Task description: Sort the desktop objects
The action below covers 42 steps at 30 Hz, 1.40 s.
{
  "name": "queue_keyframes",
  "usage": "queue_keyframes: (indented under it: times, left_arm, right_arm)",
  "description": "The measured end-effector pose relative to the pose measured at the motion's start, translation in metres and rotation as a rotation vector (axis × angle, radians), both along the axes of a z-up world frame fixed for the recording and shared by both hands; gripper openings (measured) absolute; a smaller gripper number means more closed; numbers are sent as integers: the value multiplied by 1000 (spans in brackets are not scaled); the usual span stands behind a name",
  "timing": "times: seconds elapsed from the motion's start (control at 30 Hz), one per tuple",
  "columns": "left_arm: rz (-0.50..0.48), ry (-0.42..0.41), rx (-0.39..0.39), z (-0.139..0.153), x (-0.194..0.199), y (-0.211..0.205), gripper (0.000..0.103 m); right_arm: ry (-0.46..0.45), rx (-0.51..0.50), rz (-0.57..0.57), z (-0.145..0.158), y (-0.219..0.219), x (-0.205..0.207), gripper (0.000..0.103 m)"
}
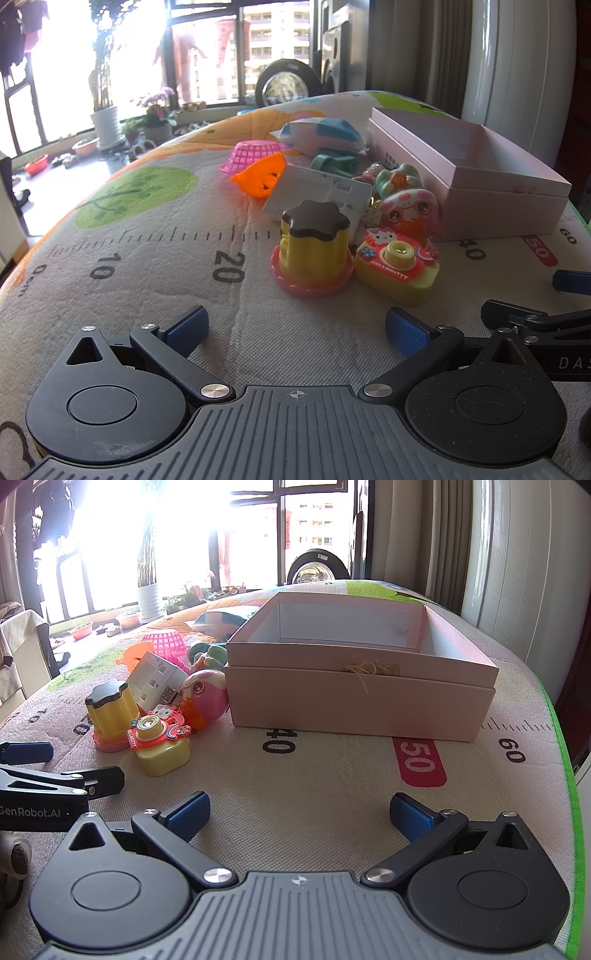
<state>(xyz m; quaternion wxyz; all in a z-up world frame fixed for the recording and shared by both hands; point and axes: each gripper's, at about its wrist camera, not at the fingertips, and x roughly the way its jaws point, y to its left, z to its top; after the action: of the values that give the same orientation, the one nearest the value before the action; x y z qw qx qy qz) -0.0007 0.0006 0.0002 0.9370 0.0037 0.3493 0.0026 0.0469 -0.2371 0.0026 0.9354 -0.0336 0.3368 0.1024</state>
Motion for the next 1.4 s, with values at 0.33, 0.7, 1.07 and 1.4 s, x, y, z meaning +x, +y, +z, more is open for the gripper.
queue_keyframes:
  times: [0.33, 0.7, 1.07, 1.4]
  left_arm:
    - [0, -1, 0, 0, 0, 0, 103]
    - [0, -1, 0, -1, -1, 0, 103]
    - [-12, 28, 0, 1, 0, 1, 103]
    - [-75, -66, -77, 14, -12, 17, 103]
  right_arm:
    - [0, 0, 0, 0, 1, 1, 103]
    - [0, 0, 0, -1, 3, 3, 103]
    - [63, -11, 34, 5, -3, 3, 103]
    - [106, -33, 69, 9, 0, -3, 103]
